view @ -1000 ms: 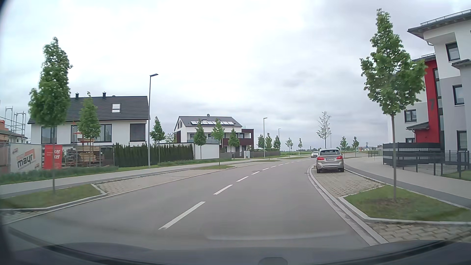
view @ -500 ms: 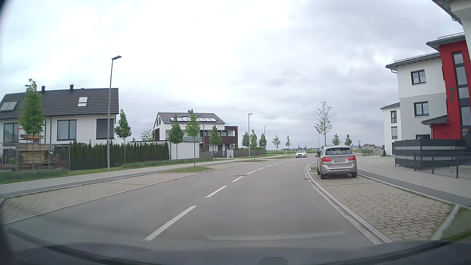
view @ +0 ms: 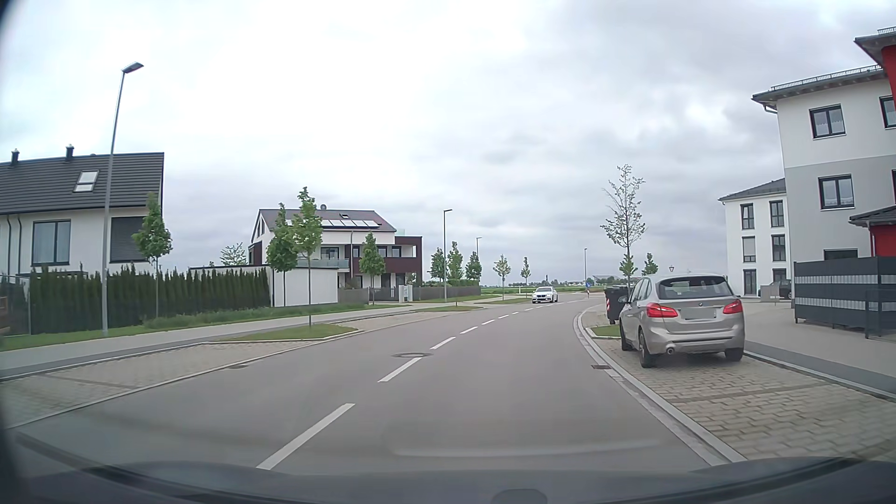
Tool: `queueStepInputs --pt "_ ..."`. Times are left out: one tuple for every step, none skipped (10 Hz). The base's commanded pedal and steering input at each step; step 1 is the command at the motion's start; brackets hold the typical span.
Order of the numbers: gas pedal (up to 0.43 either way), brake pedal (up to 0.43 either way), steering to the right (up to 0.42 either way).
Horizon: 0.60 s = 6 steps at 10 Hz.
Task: Follow the waypoints while adhering to traffic rules and regulations
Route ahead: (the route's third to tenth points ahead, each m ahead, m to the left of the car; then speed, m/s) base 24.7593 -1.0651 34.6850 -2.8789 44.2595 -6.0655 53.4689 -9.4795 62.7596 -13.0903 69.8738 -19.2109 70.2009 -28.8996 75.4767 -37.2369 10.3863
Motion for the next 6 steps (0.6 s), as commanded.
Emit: queueStepInputs --pt "0.087 0.0 0.043" --pt "0.087 0.0 0.043" --pt "0.087 0.0 0.042" --pt "0.098 0.0 0.041" --pt "0.11 0.0 0.039" --pt "0.11 0.0 0.037"
